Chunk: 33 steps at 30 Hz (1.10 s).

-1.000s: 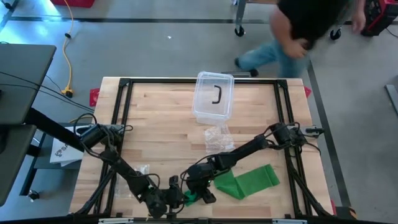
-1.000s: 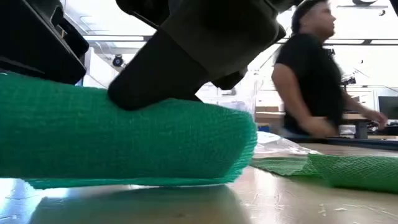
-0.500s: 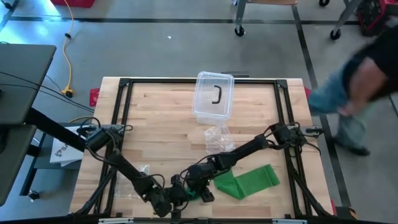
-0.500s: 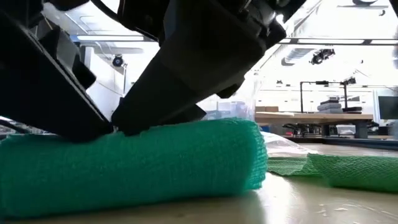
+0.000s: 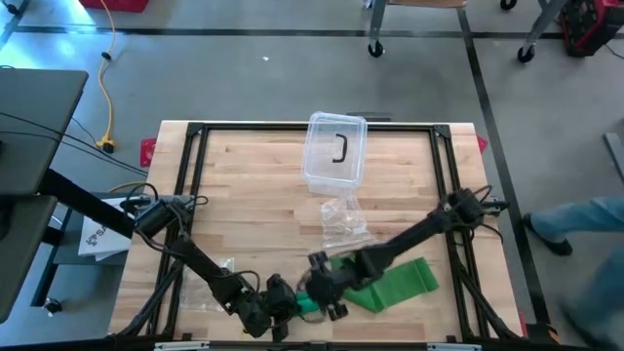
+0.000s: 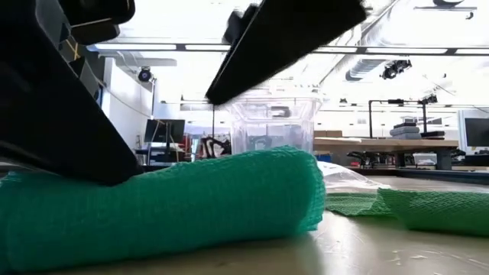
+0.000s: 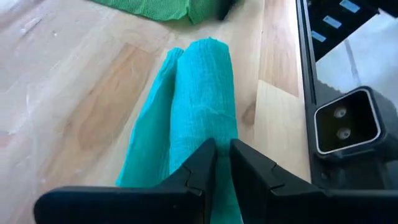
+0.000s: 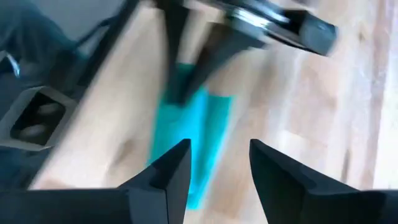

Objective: Roll bandage
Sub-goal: Roll the blue bandage

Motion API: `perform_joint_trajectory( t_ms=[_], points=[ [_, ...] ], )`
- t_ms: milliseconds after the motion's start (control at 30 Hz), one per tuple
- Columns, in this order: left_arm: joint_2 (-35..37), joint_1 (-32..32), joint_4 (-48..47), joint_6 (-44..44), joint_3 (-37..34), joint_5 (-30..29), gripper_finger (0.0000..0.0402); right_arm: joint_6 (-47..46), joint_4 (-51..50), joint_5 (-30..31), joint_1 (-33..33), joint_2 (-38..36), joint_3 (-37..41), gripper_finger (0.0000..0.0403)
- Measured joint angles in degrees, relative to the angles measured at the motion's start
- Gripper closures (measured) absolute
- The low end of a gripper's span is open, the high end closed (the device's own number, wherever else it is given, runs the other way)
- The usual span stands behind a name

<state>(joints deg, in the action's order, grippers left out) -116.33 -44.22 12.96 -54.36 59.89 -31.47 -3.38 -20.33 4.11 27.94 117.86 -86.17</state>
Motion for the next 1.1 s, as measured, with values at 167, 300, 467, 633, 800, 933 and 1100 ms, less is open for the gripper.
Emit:
perform_joint_trajectory(
  t_ms=[167, 300, 467, 633, 800, 933, 1100],
  points=[
    [0.28, 0.88, 1.17, 1.01, -0.08, 0.28, 0.0353, -1.5, -4.91, 2.79, 4.63, -0.42, 0.58, 0.025],
    [2.12, 0.88, 0.85, 5.09, -0.19, -0.1, 0.0353, -6.72, -4.83, 7.54, 6.78, -0.15, 5.42, 0.025],
    [6.4, -0.26, -0.01, 8.49, -0.13, -0.37, 0.0353, -12.64, -1.5, 7.91, 8.12, -0.17, 8.3, 0.025],
    [7.97, -3.2, -8.43, -0.49, -0.12, 3.38, 0.0353, -14.6, 0.36, 9.17, 8.5, -0.17, 9.27, 0.025],
    [4.84, -5.39, -8.73, -8.91, -0.12, 4.98, 0.0353, -14.82, 1.48, 10.92, 8.39, -0.17, 9.31, 0.025],
    [2.17, -4.19, -8.28, -12.58, -0.1, 0.21, 0.0353, -14.73, 2.68, 11.03, 7.67, 0.24, 9.31, 0.025],
    [-0.17, -0.35, -2.26, -5.89, -0.17, -0.37, 0.0353, -13.06, 5.72, 10.06, 6.81, 2.77, 9.44, 0.025]
  ],
)
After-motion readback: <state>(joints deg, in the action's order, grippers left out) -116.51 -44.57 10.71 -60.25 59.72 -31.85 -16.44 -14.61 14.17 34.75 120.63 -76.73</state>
